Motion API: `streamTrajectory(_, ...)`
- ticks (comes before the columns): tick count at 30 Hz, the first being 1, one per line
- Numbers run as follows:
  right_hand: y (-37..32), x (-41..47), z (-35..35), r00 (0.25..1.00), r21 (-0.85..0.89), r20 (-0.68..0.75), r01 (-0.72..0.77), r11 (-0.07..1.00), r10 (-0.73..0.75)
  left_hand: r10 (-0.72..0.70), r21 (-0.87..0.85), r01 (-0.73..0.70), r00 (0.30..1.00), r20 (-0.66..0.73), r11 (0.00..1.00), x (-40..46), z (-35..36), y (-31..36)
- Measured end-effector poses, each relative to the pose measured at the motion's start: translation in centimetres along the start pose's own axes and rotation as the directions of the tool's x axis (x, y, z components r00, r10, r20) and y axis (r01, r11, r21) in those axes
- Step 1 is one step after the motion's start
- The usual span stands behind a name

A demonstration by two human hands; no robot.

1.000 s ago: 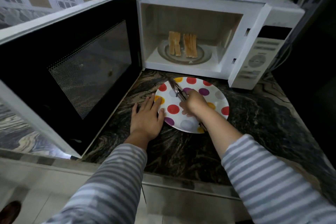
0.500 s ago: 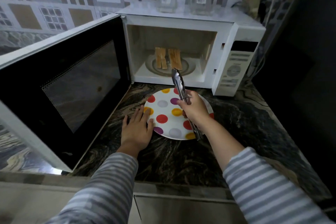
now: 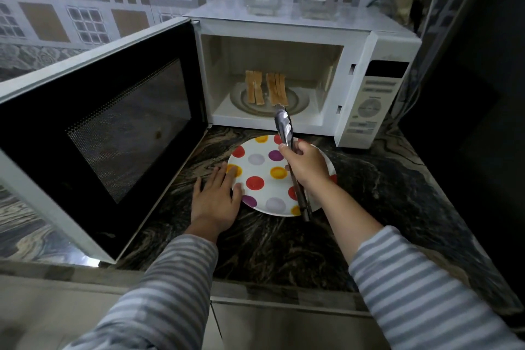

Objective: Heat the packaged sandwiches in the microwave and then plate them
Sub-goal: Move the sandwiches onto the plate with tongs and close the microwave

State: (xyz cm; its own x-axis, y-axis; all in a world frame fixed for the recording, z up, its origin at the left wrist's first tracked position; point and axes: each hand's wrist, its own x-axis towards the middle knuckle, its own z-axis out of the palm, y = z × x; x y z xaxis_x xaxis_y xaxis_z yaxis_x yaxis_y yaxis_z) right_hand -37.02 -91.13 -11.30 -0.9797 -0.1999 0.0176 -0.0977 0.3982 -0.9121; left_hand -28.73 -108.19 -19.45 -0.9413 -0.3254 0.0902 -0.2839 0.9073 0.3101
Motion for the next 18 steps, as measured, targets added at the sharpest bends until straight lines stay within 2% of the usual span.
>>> streamTrajectory(9,-1.2,3.0,-0.1,0.997,-0.038,0.045,-0.059,0.998,0.061,-0.006,-0.001,0.007,1.0,0.01,1.0,0.0,-0.2,0.2)
streamTrajectory(14,-2.5,6.3,-0.4,0.996,-0.234,-0.063,-0.08,0.969,0.067,-0.008,-0.019,0.007,1.0,-0.005,1.0,0.1,-0.1,0.1)
streamTrajectory(18,-3.5,9.5,-0.7,0.994,-0.44,-0.103,-0.08,0.894,0.038,-0.005,-0.011,0.004,0.999,-0.051,1.0,0.2,0.2,0.0)
